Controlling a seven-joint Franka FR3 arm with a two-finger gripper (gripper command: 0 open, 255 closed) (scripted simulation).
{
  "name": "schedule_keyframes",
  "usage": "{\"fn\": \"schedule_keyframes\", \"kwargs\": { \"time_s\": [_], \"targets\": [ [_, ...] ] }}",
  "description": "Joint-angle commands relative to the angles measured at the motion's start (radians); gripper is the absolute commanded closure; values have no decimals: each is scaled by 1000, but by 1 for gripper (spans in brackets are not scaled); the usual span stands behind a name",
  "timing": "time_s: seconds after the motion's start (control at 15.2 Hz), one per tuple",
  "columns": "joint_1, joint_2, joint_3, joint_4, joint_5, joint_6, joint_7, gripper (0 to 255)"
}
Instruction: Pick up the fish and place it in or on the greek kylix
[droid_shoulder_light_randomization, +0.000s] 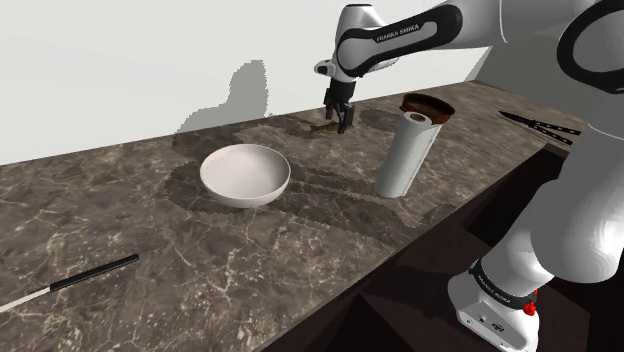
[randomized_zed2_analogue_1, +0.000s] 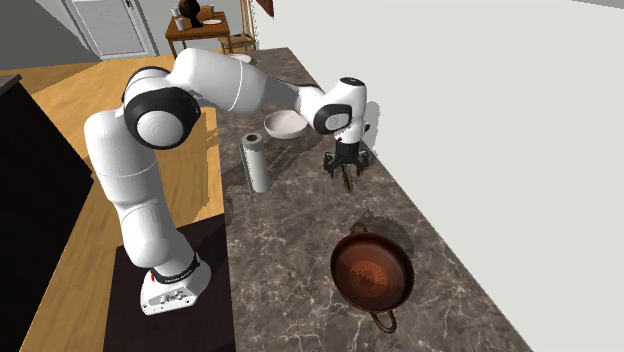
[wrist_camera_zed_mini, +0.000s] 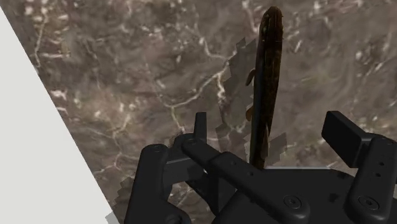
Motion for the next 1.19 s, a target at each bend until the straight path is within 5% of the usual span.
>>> {"fn": "schedule_keyframes", "kwargs": {
  "time_s": [0.0, 0.46, 0.53, 1.12],
  "targets": [
    [0, 9, 0, -7, 1, 16, 0, 0],
    [0, 9, 0, -7, 1, 16, 0, 0],
    [0, 9, 0, -7, 1, 16, 0, 255],
    [0, 9, 0, -7, 1, 16, 0, 255]
  ]
}}
